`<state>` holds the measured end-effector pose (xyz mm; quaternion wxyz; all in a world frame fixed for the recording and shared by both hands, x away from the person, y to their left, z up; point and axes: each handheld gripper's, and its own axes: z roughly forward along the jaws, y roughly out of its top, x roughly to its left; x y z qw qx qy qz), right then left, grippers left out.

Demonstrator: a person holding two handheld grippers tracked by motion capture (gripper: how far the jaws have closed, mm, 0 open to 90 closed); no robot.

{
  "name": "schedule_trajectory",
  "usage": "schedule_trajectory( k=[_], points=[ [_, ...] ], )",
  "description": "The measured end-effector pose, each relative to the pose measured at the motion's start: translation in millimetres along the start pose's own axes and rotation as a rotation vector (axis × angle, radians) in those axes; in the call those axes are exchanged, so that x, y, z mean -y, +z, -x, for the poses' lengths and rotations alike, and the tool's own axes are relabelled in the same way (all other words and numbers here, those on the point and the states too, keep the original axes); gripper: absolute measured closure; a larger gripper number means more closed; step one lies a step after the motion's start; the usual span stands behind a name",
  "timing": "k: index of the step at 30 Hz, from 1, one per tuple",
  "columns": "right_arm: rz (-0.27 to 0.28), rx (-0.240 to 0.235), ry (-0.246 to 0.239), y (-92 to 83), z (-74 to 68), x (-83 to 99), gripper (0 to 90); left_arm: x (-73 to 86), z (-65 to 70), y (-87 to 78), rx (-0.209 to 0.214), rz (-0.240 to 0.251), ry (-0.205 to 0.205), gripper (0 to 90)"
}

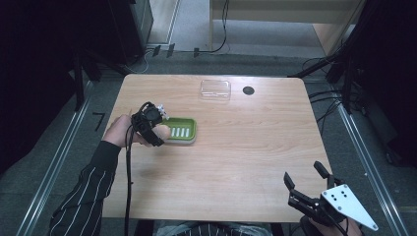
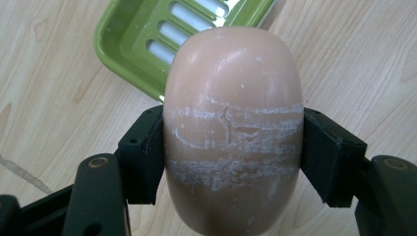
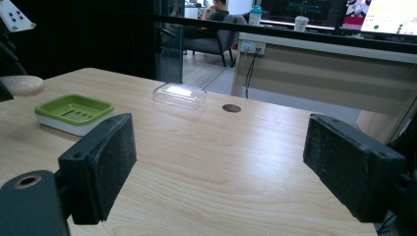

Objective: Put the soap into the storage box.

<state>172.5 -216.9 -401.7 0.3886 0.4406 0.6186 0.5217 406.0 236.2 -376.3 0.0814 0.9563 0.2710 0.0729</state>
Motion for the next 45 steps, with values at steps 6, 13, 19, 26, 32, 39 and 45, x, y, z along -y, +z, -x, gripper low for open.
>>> schedule_trajectory(
  k=[6, 13, 19, 26, 32, 39, 45],
  points=[
    [-0.001, 0.002, 0.006, -0.1, 1.8, 0.7, 13.2, -6.9, -1.1, -1.4, 0.001, 0.004, 0.021, 33.5],
    [-0.001, 0.009, 0.003, -2.3, 1.8, 0.8, 13.2, -11.6, -2.2, 0.9, 0.005, 0.002, 0.041, 33.5],
    [0.002, 0.006, 0.0, -3.4, 0.7, 0.4, 13.2, -15.9, -0.1, 1.1, 0.008, 0.003, 0.062, 33.5],
    [0.0, 0.006, 0.0, -2.8, -0.6, -0.1, 13.3, -17.3, -1.3, 1.2, 0.009, 0.007, 0.074, 33.5],
    [-0.001, 0.011, -0.003, -4.8, 0.4, 0.3, 13.3, -20.4, -4.1, 0.0, -0.01, 0.024, 0.081, 33.5],
    [-0.001, 0.017, 0.003, -6.7, 0.1, 0.2, 13.2, -26.0, -5.6, 4.5, -0.011, 0.016, 0.105, 33.5],
    [-0.005, 0.014, -0.004, -5.0, -1.9, -0.7, 13.3, -28.7, -6.4, 5.5, -0.014, 0.02, 0.129, 33.5]
  ],
)
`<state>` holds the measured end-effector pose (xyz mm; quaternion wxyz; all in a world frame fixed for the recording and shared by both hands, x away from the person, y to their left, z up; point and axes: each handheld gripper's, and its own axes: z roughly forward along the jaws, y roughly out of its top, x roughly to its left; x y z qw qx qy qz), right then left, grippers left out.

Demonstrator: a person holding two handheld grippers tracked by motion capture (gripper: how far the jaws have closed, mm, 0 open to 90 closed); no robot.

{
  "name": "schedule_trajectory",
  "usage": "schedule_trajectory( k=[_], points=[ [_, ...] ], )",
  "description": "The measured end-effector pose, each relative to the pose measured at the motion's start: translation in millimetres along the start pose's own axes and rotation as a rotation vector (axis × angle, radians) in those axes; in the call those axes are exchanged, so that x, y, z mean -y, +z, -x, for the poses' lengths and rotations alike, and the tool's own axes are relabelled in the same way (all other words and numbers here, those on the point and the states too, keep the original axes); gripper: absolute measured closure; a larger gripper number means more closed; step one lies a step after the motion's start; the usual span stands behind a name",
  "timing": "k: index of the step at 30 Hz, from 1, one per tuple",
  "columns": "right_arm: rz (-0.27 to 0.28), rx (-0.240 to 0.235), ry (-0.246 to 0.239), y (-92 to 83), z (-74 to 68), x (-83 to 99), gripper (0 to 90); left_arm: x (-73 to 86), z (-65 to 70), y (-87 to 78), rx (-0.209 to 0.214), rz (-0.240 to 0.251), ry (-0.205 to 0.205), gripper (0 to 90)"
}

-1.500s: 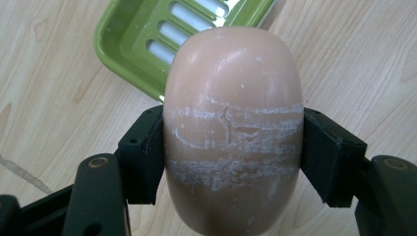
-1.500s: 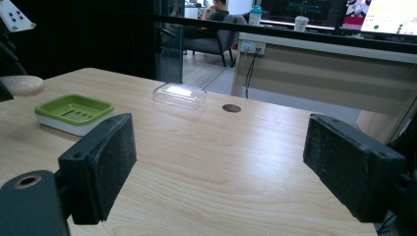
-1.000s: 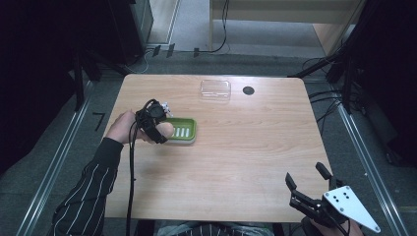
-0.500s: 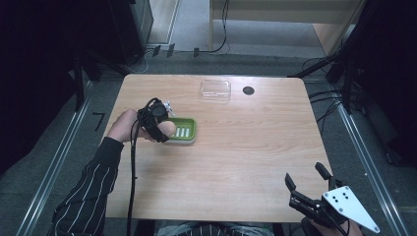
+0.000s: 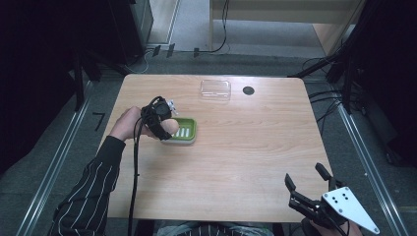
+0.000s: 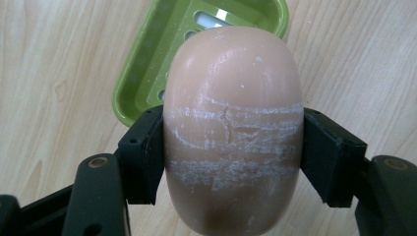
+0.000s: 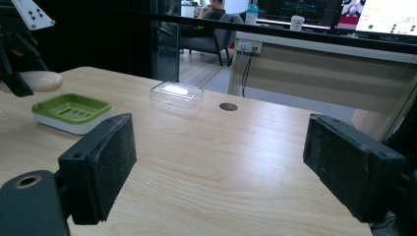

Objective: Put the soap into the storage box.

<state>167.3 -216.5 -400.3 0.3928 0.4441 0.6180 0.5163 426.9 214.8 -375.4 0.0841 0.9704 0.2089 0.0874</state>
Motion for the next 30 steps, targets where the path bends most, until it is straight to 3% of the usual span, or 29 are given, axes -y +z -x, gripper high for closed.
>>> schedule_trajectory(
  k=[9, 16, 23, 30],
  points=[
    [0.002, -0.001, 0.0, -0.4, 0.5, 0.1, 13.2, -8.0, -6.1, 1.5, 0.001, 0.02, 0.032, 33.5],
    [0.004, -0.001, 0.0, -0.5, 1.0, 0.2, 13.2, -19.6, -9.4, 14.7, 0.011, -0.009, 0.071, 33.5],
    [0.004, -0.001, 0.003, -0.5, 1.1, 0.3, 13.3, -28.4, -12.0, 20.7, 0.013, -0.016, 0.142, 33.5],
    [0.003, -0.002, 0.001, -0.5, 1.0, 0.3, 13.2, -34.5, -15.6, 28.0, 0.014, -0.027, 0.153, 33.5]
  ],
)
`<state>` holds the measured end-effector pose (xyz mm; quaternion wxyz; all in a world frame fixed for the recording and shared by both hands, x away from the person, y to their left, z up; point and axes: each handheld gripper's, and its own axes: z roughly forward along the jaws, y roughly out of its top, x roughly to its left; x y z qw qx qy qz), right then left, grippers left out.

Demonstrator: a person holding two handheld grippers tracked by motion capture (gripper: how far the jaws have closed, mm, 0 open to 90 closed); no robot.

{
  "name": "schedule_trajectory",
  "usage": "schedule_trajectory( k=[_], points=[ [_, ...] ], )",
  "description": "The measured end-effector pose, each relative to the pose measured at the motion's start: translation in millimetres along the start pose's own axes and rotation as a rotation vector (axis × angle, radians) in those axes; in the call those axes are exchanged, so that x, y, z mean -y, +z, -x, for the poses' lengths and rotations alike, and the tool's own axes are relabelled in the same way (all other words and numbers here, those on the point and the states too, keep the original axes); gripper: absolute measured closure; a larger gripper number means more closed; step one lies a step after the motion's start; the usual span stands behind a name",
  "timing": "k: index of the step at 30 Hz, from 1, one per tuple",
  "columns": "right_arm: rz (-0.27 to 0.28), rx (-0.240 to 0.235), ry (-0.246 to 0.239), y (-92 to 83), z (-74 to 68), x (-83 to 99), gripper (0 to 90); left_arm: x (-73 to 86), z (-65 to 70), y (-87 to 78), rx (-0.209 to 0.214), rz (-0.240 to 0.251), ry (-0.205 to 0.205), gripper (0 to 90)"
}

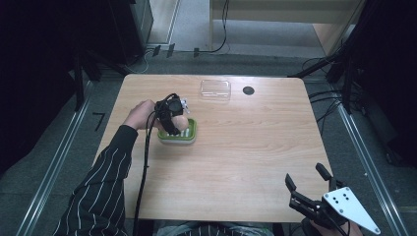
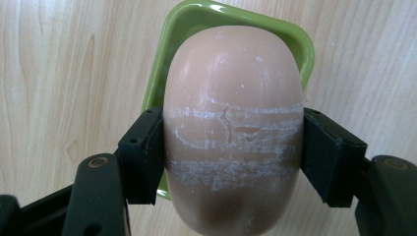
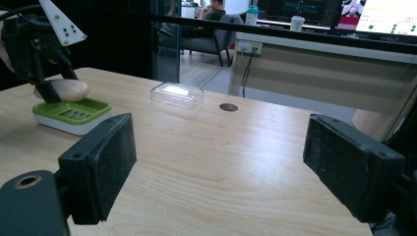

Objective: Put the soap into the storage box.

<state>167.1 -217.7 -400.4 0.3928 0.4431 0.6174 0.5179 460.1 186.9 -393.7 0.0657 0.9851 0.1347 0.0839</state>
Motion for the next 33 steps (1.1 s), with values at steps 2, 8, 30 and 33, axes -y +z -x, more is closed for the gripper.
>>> schedule_trajectory(
  k=[2, 8, 30, 33],
  points=[
    [0.0, 0.001, 0.001, 0.1, 0.0, 0.0, 13.3, -1.2, -1.2, 3.0, 0.005, -0.012, 0.014, 33.5],
    [0.0, 0.001, 0.001, 0.1, 0.0, 0.0, 13.2, -3.1, -4.6, 11.7, 0.021, -0.024, 0.02, 33.4],
    [0.001, -0.001, -0.001, 0.0, 0.2, 0.1, 13.3, -4.9, -13.1, 39.6, 0.039, -0.042, -0.06, 33.4],
    [0.002, -0.001, 0.001, 0.1, 0.2, 0.1, 13.3, -4.0, -14.2, 41.0, 0.038, -0.036, -0.078, 33.4]
  ],
)
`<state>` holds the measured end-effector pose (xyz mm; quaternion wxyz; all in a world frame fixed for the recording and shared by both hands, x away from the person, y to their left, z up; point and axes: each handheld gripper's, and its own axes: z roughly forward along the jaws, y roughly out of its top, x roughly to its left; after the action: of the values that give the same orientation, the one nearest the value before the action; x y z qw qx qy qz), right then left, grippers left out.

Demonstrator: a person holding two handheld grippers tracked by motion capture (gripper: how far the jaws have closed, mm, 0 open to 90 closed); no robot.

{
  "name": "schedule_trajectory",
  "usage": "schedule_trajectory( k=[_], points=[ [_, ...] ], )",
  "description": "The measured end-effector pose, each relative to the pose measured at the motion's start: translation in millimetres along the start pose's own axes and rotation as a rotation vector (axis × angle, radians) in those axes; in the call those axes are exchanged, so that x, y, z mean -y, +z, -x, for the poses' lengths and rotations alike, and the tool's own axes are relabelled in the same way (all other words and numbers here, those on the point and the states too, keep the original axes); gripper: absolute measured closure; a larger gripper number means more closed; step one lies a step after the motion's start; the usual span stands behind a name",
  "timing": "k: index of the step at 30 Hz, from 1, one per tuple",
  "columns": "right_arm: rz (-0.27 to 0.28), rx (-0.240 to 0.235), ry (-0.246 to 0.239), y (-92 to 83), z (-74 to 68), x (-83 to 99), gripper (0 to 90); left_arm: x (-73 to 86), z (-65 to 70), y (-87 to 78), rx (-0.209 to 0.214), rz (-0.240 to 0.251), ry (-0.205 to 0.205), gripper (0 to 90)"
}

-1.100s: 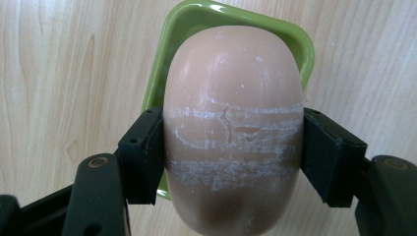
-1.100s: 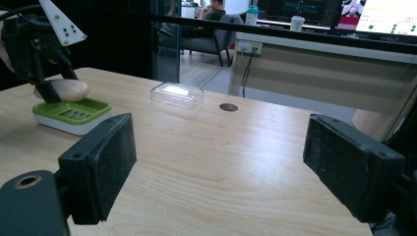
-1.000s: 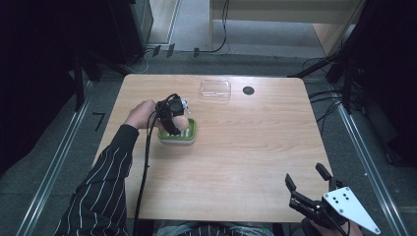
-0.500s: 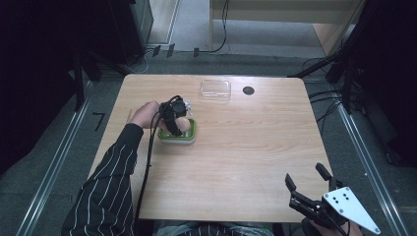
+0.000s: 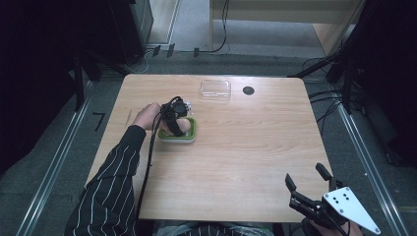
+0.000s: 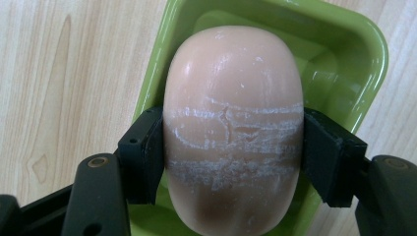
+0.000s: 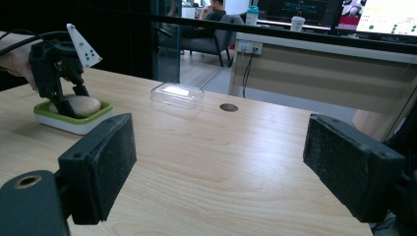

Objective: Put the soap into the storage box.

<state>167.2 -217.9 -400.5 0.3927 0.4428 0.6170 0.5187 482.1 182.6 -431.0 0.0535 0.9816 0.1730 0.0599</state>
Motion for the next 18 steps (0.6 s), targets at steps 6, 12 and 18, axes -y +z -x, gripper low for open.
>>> schedule_trajectory(
  k=[6, 12, 18],
  points=[
    [-0.001, -0.001, 0.0, 0.1, -0.1, -0.1, 13.2, -0.5, 0.8, 1.5, -0.003, -0.002, -0.012, 33.3],
    [0.001, -0.001, -0.002, 0.0, 0.0, 0.0, 13.3, -0.4, 0.5, 1.5, 0.0, -0.008, -0.012, 33.2],
    [0.001, -0.001, -0.002, -0.1, 0.0, 0.0, 13.3, -0.6, 0.9, 2.0, 0.003, -0.009, -0.025, 32.6]
  ],
)
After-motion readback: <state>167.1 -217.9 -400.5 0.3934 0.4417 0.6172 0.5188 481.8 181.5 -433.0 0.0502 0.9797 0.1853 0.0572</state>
